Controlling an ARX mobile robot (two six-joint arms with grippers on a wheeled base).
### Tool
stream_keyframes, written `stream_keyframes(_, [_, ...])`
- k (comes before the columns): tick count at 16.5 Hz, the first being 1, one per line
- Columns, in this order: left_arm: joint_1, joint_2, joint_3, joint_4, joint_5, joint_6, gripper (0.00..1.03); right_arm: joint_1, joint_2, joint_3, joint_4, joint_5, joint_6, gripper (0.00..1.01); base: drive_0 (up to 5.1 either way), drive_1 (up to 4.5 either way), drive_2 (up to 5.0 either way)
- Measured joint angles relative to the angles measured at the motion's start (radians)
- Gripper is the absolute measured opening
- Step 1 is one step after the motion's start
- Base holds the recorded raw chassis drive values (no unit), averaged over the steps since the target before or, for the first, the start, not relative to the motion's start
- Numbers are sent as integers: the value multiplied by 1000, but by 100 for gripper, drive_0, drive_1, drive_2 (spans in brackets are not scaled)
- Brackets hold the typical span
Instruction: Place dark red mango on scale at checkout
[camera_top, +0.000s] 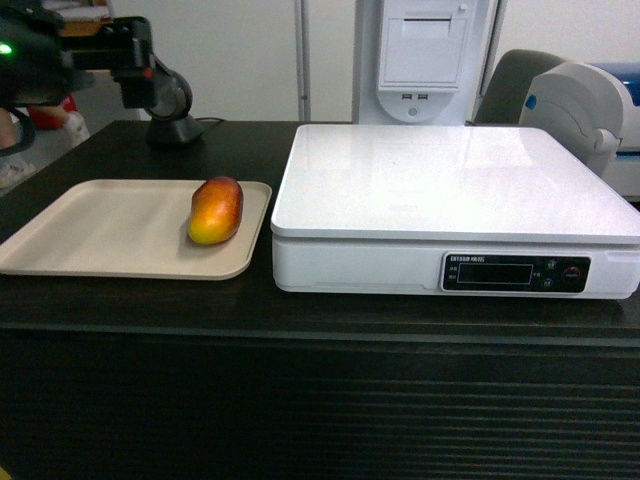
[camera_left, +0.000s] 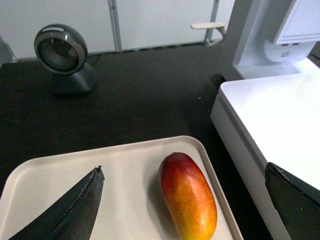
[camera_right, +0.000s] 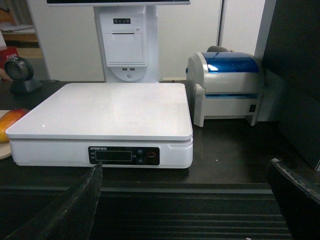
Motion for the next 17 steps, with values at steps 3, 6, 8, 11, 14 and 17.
stream_keyframes(3, [-19,181,237,-182,-27,-10,98,0,0,0,0,0,0,98,0,0,0])
stream_keyframes(6, [-34,305,404,-298,-34,-49,98,0,0,0,0,0,0,98,0,0,0])
stream_keyframes(8, [-57,360,483,-370,-34,-72,98,0,0,0,0,0,0,98,0,0,0])
stream_keyframes(11, [-80,436,578,-463,-54,-86,98,0,0,0,0,0,0,98,0,0,0])
stream_keyframes(14, [-81,486,632,-530,-95,-81,98,0,0,0,0,0,0,98,0,0,0])
stream_keyframes(17, [-80,503,640,-549,-109,-65,98,0,0,0,0,0,0,98,0,0,0])
